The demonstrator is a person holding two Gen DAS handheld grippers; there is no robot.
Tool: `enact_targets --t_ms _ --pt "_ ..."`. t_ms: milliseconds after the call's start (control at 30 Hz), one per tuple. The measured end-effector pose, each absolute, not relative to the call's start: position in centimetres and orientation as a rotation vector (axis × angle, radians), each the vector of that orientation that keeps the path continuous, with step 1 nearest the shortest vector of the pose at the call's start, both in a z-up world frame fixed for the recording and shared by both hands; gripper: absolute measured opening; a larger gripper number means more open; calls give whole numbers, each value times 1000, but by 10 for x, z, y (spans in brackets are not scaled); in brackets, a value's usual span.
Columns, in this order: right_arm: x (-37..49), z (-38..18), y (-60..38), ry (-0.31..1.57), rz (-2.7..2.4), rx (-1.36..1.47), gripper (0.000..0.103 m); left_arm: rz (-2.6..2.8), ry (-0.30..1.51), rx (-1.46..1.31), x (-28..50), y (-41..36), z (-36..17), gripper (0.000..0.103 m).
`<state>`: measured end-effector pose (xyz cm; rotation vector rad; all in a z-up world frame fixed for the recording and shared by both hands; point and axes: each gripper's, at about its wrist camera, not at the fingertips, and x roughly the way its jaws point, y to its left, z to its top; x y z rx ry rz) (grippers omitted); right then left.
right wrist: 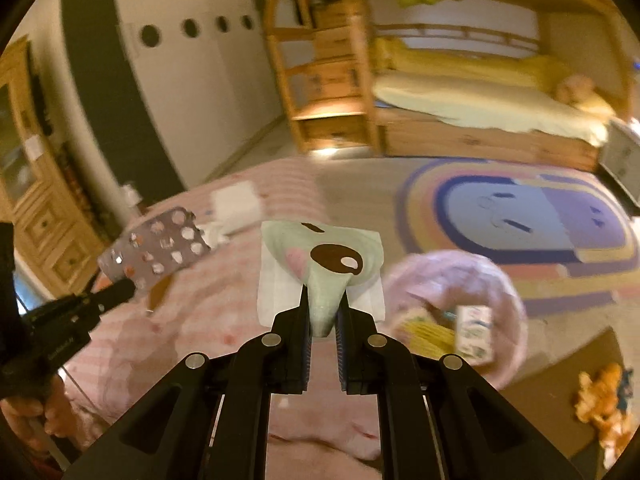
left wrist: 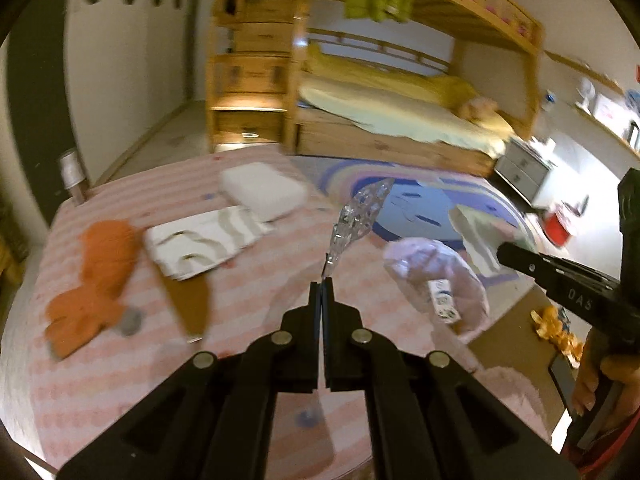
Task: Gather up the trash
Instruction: 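Carry both items over the trash bag and open both tools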
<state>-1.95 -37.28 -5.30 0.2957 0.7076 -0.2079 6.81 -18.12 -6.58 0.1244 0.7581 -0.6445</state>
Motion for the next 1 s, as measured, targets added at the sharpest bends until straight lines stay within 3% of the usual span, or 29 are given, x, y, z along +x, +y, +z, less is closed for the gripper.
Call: enact_targets --t_ms 600,767,867,900,933,1000 --pt "-13 -133 -495 878 -461 471 12 -912 867 279 93 -369 -110 0" --pt "5 -150 -514 889 -457 507 19 -927 899 302 104 -395 -120 0" --pt "12 -161 -522 918 -452 536 39 -914 895 290 111 -393 -118 14" --pt "15 -165 -523 929 -449 540 52 -909 892 283 112 -390 -117 29" --pt "15 -166 -524 933 -452 536 53 -907 887 272 113 -384 -116 38" --pt "12 -163 -521 938 -456 533 53 -896 878 268 113 -378 -112 38"
